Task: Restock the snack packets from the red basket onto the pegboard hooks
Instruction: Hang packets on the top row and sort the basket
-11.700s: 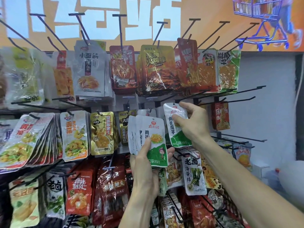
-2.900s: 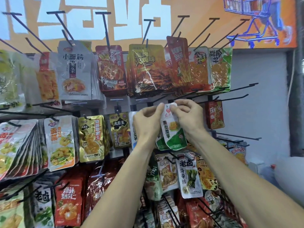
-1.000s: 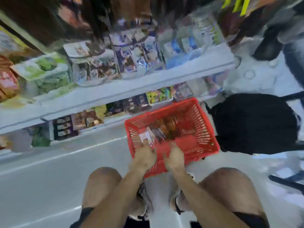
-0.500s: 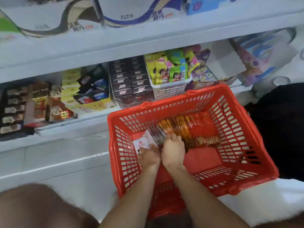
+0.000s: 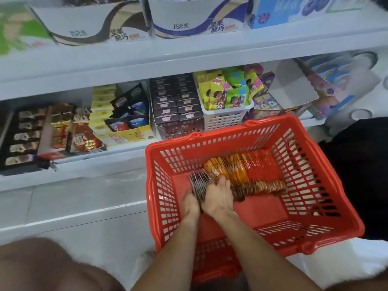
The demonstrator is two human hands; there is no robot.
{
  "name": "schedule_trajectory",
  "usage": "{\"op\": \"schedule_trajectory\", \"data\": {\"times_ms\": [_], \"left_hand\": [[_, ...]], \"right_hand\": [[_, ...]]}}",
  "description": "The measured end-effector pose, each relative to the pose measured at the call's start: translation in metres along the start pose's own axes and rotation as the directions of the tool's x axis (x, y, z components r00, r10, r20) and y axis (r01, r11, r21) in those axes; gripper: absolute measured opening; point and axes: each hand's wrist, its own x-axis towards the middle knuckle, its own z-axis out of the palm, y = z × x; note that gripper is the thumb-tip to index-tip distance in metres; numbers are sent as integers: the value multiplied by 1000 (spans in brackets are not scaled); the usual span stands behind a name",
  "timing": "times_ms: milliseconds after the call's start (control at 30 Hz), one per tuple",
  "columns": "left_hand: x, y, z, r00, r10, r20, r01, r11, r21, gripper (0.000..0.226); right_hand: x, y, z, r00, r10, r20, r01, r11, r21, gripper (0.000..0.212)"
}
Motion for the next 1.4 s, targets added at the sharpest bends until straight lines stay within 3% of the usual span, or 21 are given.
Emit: {"op": "schedule_trajectory", "data": {"times_ms": [67, 233, 300, 367, 433, 500, 567, 667, 733, 767, 833, 933, 1000, 1100, 1233, 1333, 1400], "left_hand": [[6, -5, 0, 998, -60, 3, 60, 986, -158, 48], [-10, 13, 1, 994, -101, 42, 109, 931, -349, 59], [-9, 14, 0, 992, -111, 62, 127, 920, -370, 67], [-7, 10, -1, 991, -116, 67, 133, 919, -372, 68], [-2, 6, -1, 991, -115, 73, 134, 922, -364, 62], [1, 3, -1, 987, -139, 85, 160, 923, -350, 60], [2, 3, -1, 986, -142, 85, 162, 935, -316, 59], [1, 4, -1, 995, -98, 3, 96, 969, -229, 44], [4, 3, -2, 1000, -8, -28, 2, 976, -217, 49], [5, 5, -2, 999, 41, -20, -44, 981, -191, 60], [-14, 24, -3, 992, 95, 82, -79, 981, -177, 66], [-80, 78, -5, 912, 86, 401, 2, 977, -214, 55], [-137, 117, -5, 840, 32, 542, 108, 969, -223, 50], [-240, 181, -4, 765, -13, 644, 218, 946, -240, 47], [-389, 286, 1, 634, 46, 772, 162, 968, -190, 66], [-500, 368, -1, 565, 27, 825, 109, 988, -107, 66], [-570, 421, -2, 554, 12, 832, 36, 999, -39, 69]], "right_hand": [[-2, -1, 4, 999, 14, 37, -14, 1000, 3, 69], [6, -9, 15, 992, 90, 84, -99, 988, 120, 80], [12, -15, 22, 990, 139, 11, -140, 988, 67, 70], [17, -23, 31, 979, 184, -87, -181, 983, 42, 46], [22, -27, 37, 983, 167, -77, -165, 986, 32, 34], [23, -22, 40, 982, 158, -106, -162, 986, -33, 33], [24, -20, 35, 979, 169, -113, -176, 983, -53, 45], [19, -14, 21, 980, 188, -57, -176, 969, 171, 77], [14, -14, 9, 974, 225, -12, -204, 903, 378, 76], [11, -13, 0, 970, 241, 19, -218, 839, 498, 71], [6, -5, -24, 969, 222, 109, -223, 590, 776, 60], [-24, 11, -92, 971, 98, 218, -233, 180, 956, 43], [-61, 18, -154, 975, 29, 221, -223, 44, 974, 38], [-123, 11, -257, 984, -35, 175, -177, -70, 982, 45], [-211, -10, -417, 997, -66, 35, -40, -73, 997, 47], [-281, -22, -537, 993, -96, -67, 71, 36, 997, 45], [-324, -31, -612, 981, -123, -149, 163, 118, 979, 41]]}}
